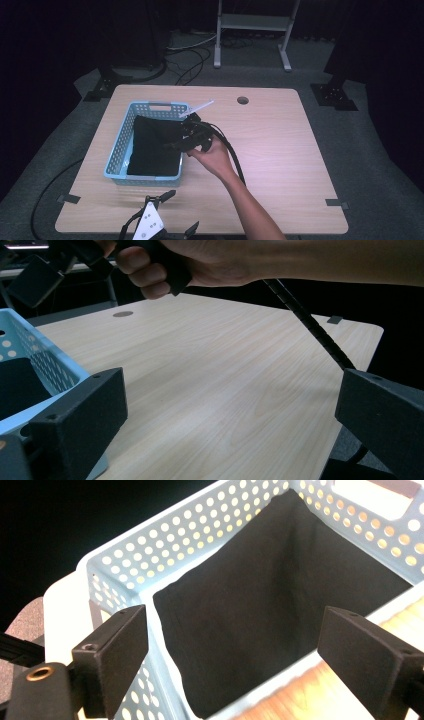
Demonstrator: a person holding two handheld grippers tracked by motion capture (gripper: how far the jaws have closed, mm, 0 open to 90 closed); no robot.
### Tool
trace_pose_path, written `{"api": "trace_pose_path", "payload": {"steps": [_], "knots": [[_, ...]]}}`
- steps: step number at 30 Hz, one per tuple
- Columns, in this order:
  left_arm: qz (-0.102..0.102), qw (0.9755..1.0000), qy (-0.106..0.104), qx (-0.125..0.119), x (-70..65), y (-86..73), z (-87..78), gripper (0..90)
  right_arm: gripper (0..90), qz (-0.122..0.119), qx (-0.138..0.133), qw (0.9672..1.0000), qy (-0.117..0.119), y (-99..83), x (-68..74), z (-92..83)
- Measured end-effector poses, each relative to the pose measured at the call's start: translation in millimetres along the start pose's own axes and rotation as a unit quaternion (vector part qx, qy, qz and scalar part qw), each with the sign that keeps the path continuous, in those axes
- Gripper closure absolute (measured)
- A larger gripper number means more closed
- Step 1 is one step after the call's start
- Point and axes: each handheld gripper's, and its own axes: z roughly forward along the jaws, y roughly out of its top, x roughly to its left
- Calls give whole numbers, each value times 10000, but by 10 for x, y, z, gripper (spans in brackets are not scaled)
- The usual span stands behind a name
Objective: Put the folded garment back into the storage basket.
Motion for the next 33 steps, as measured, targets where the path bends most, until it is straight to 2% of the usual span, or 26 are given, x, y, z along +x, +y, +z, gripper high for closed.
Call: {"api": "trace_pose_path", "payload": {"steps": [13, 33], "knots": [[20, 10000, -30, 31, -7, -5, 16, 0, 127, -8, -10, 10000, -60, -119, -80, -138], [-15, 10000, -15, 30, 4, -7, 13, 0, 127, -9, -24, 9999, -151, -179, -139, -286]]}}
